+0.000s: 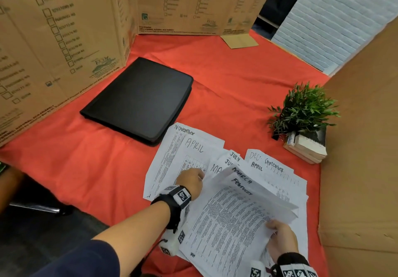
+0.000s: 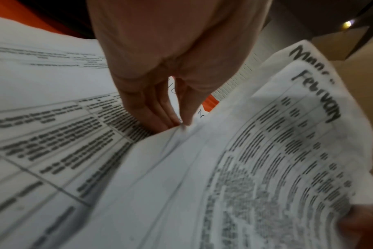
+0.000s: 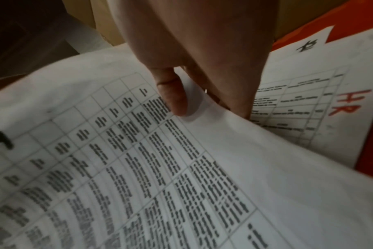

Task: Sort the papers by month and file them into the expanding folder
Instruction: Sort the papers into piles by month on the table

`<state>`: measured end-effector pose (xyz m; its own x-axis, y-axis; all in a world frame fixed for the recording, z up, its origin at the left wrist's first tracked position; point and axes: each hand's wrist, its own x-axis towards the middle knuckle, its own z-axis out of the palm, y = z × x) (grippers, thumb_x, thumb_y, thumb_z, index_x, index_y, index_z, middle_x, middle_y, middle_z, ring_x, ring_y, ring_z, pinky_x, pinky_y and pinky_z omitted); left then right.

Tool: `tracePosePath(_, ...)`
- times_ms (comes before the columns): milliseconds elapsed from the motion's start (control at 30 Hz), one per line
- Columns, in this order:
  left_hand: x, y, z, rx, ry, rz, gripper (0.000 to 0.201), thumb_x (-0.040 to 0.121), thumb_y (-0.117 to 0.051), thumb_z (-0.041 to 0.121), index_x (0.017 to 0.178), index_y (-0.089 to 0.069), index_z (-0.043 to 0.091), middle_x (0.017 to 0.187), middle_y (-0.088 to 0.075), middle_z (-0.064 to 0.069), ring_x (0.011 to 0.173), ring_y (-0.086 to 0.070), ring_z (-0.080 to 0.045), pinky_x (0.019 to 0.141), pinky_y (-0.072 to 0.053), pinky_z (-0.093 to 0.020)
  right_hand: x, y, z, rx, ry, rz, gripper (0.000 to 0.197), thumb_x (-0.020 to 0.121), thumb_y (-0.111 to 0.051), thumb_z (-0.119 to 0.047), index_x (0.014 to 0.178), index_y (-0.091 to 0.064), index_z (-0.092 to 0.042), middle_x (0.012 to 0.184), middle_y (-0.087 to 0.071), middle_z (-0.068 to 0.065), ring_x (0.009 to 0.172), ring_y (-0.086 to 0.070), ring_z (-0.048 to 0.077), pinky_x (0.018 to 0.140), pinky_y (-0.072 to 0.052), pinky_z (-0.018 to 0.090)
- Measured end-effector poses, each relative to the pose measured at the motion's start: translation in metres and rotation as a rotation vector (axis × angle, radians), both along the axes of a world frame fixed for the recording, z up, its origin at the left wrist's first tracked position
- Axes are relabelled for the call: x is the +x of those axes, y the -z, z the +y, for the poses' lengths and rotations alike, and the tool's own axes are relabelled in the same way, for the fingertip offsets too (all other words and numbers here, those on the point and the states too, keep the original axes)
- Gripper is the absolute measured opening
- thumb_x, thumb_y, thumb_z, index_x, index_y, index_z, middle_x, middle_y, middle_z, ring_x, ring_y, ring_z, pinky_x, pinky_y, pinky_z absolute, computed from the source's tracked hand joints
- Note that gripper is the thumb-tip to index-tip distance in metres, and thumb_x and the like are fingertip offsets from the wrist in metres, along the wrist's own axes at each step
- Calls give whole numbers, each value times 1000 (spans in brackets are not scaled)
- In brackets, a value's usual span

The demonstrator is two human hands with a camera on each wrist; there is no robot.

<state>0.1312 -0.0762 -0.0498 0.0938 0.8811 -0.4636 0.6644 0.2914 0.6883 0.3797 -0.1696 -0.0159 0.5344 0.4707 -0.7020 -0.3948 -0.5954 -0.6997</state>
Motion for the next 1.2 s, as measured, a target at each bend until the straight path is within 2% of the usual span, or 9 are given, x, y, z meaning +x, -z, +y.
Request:
tracePosePath(133,-5,-2,-1,26,100,17,25,95,-57,14,117,-69,16,113,-68,-6,97,-65,-22,85,-52,-29,-5,-10,0,18,-21,30,24,82,-38,16,83,-51,-3,84,-52,11,76,-50,26,67,-43,34)
tracePosePath(267,-29,2,7,175,-73,365,41,91,-62,23,131,-51,17,124,-47,-8,112,-48,-24,92,-46,-36,-6,-11,-2,35,35,43,26,81,-36,18,83,-52,-3,86,-52,11,76,-50,26,65,-42,33)
tracePosePath(367,-50,5,14,75,-235,393,49,83,-72,25,122,-47,8,125,-47,-11,113,-48,-27,89,-46,-37,-5,-8,-5,38,62,61,29,79,-35,17,91,-53,-1,92,-54,12,78,-53,28,66,-44,35)
tracePosePath(567,-68,7,21,-19,-97,283,33,82,-74,30,96,-53,10,98,-60,-7,88,-59,-25,67,-43,-29,-5,-2,-10,54,38,79,47,73,-35,15,114,-50,0,94,-60,15,87,-57,35,69,-46,41)
tracePosePath(800,-86,-6,29,126,-61,360,25,95,-55,25,72,-51,16,85,-63,-10,79,-58,-29,64,-42,-33,-3,-8,-7,-2,21,-28,25,79,-37,15,93,-52,0,85,-54,11,72,-51,27,62,-41,34)
tracePosePath(867,-92,-13,35,228,-100,278,14,97,-47,17,95,-61,15,93,-66,-14,90,-60,-35,73,-48,-38,3,-6,-4,-50,-3,-142,16,82,-42,12,87,-54,2,79,-49,12,65,-44,21,56,-36,30)
tracePosePath(967,-97,-28,47,228,-60,38,32,91,-55,5,121,-58,18,100,-62,-7,96,-57,-27,86,-48,-35,11,-3,-5,-49,42,-195,8,81,-50,7,83,-56,2,77,-48,13,59,-43,19,52,-33,30)
tracePosePath(1100,-104,-62,67,402,-103,-60,21,86,-63,6,102,-70,16,91,-68,0,80,-61,-19,80,-51,-32,20,1,-6,117,14,-118,30,87,-41,10,68,-53,-10,45,-51,-2,34,-47,-2,36,-35,9)
tracePosePath(1200,-111,-97,89,629,-210,-205,9,92,-56,10,93,-63,17,83,-68,-2,77,-62,-25,74,-49,-39,29,10,-6,186,-110,99,16,79,-74,-10,67,-64,-15,59,-52,5,58,-55,-11,61,-42,7)
